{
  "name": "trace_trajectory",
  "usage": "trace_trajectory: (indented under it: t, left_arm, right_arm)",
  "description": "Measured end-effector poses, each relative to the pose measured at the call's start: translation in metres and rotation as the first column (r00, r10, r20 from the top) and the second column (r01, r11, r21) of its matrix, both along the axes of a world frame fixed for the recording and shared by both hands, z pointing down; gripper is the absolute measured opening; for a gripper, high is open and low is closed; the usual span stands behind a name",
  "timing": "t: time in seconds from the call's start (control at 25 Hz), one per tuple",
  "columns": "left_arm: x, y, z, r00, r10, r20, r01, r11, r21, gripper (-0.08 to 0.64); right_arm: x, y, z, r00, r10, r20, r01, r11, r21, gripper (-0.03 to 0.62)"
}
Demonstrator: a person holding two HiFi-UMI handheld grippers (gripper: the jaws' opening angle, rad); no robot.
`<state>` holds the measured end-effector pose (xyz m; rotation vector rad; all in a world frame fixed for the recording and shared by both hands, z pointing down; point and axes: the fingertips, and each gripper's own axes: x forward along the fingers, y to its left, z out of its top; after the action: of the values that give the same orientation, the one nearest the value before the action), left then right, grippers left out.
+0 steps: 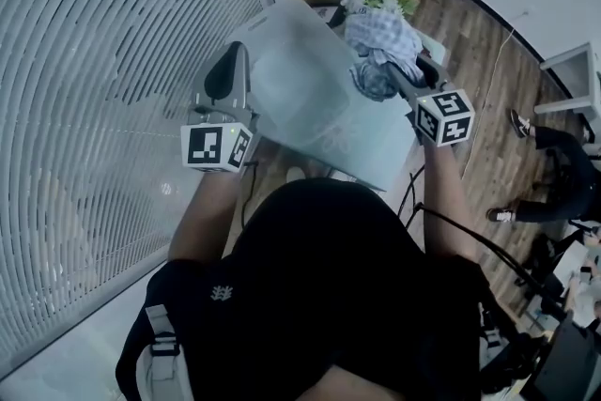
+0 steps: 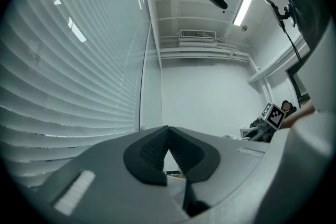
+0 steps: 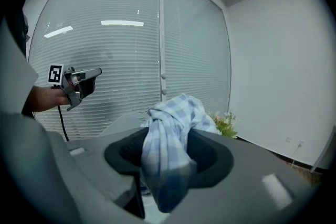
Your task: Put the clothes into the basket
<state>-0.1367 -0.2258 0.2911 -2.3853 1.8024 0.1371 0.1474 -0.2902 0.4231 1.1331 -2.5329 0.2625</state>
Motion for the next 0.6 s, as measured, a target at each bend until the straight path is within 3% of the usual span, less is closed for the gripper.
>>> trace_trajectory:
  t: [0.6]
  left_arm:
    - [-0.062,0.05,-0.019,0.988,-0.152,0.003,0.152,0.988,0.011,0.006]
  right_arm:
    - [-0.083,0.014,-0.013,0.987,-0.161,0.011,0.161,0.987,0.006,0.213]
